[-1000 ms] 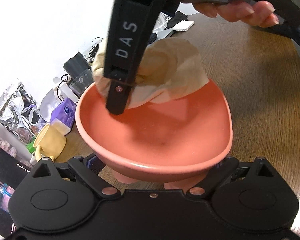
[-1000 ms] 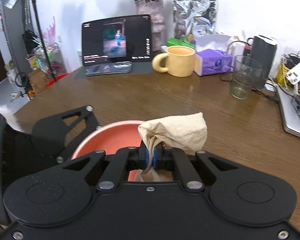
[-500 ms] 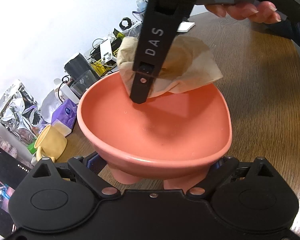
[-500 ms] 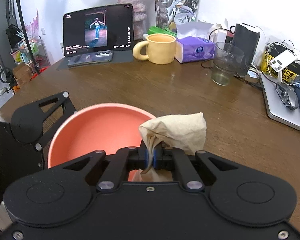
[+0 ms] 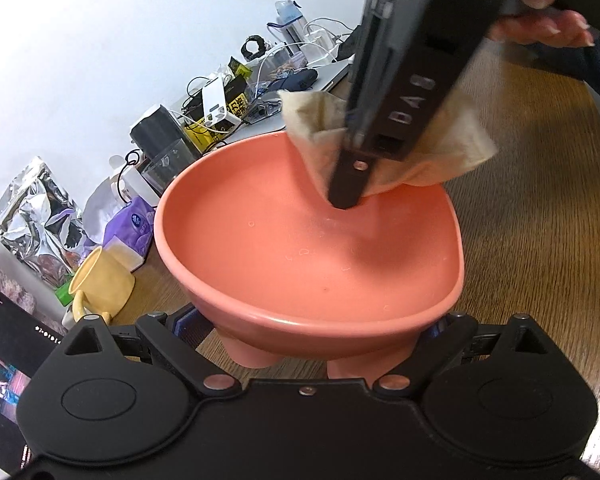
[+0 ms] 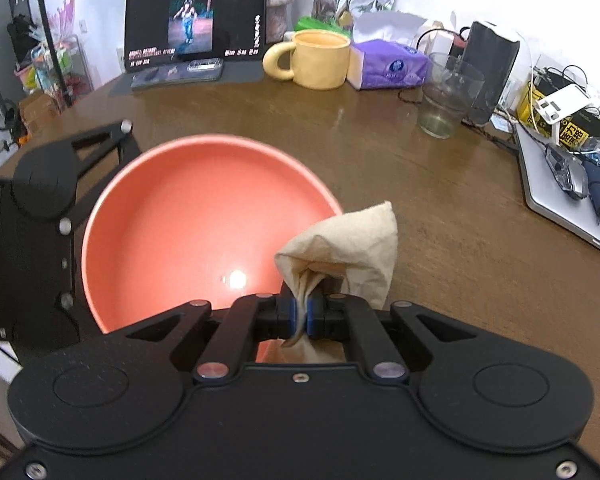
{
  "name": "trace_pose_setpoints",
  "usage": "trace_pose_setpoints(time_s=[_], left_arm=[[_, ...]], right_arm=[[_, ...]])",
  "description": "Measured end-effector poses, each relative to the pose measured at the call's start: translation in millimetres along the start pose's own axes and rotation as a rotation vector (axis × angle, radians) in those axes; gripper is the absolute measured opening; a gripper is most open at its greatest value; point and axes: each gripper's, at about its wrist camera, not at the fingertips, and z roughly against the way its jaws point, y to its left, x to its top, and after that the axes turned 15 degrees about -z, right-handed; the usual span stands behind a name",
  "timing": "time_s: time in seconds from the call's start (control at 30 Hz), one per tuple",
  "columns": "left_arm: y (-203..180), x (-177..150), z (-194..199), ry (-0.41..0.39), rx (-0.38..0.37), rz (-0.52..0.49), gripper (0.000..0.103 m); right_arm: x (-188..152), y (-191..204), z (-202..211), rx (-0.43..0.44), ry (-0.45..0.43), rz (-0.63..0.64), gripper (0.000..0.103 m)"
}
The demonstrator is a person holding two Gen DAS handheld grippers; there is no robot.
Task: Clean bowl
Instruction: 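Sweep the cloth across the bowl's bottom and up its wall with the right gripper, then wipe the cloth around the bowl's rim area with the right gripper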
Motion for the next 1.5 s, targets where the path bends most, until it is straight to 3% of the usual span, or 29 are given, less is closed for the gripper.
trace_pose_setpoints(time_s=[0.43, 0.83, 1.27, 1.5], left_arm=[[-2, -2, 3, -0.003, -0.002, -0.011, 0.095], [-3, -4, 8, -0.003, -0.008, -0.018, 0.095], [-3, -2, 6, -0.006, -0.012, -0.024, 0.095], [0, -4, 0, -0.006, -0.013, -0.024, 0.095]], right_arm=[[-19, 19, 2, 0.025, 0.079, 0.065, 0.005], [-22, 31, 4, 0.137, 0.112, 0.056, 0.005], [-5, 42, 6, 0.288, 0.035, 0.068, 0.005], [6, 41, 4, 0.307, -0.011, 0.045, 0.005]])
